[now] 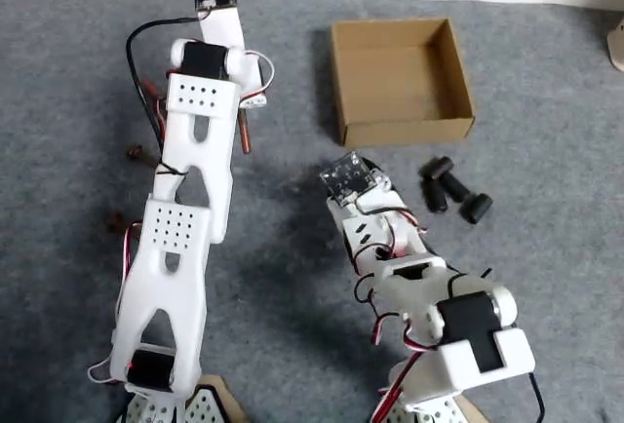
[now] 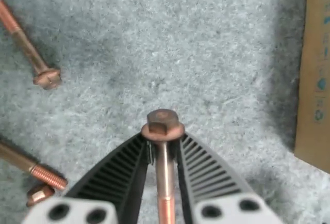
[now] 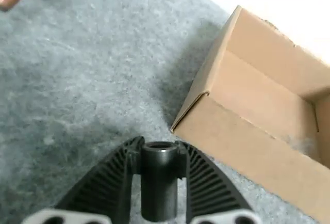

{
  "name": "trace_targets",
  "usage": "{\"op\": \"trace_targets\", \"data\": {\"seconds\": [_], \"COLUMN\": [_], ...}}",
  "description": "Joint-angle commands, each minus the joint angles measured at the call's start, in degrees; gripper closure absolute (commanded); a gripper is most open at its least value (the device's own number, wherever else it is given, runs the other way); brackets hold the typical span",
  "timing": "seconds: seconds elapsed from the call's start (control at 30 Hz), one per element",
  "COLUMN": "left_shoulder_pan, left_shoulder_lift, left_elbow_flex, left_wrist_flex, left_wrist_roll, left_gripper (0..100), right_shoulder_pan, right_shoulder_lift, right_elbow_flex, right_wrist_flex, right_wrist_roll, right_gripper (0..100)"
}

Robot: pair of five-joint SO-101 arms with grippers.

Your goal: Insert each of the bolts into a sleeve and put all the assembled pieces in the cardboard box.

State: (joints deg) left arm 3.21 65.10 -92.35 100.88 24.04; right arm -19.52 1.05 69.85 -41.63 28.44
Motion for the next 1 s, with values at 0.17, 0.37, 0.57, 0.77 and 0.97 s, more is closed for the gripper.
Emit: {"op": "trace_targets", "data": {"seconds": [0.17, 0.37, 0.57, 0.77, 0.97], "left_shoulder_pan": [0.2, 0.3, 0.7, 5.5, 4.9], "left_shoulder_lift": [-7.1, -10.3, -26.4, -40.5, -41.6], "left_elbow_flex": [-2.8, 5.8, 25.6, 42.2, 47.5], "left_wrist_flex": [0.5, 0.5, 0.4, 0.0, -6.0], "left_wrist_roll": [3.8, 3.7, 3.6, 0.5, 0.6], "left_gripper": [100, 100, 100, 100, 100], "right_shoulder_pan": [-0.7, -2.0, -1.0, -1.8, -1.6], "right_shoulder_lift": [13.8, 9.9, -4.8, -13.7, -15.4], "right_elbow_flex": [-1.6, -1.7, -1.6, -0.1, 10.9], "right_wrist_flex": [-19.9, -10.8, 10.0, 10.5, -16.6], "right_wrist_roll": [9.4, 1.9, -17.8, -26.1, -26.7], "right_gripper": [99.4, 99.4, 99.4, 99.4, 99.4]}}
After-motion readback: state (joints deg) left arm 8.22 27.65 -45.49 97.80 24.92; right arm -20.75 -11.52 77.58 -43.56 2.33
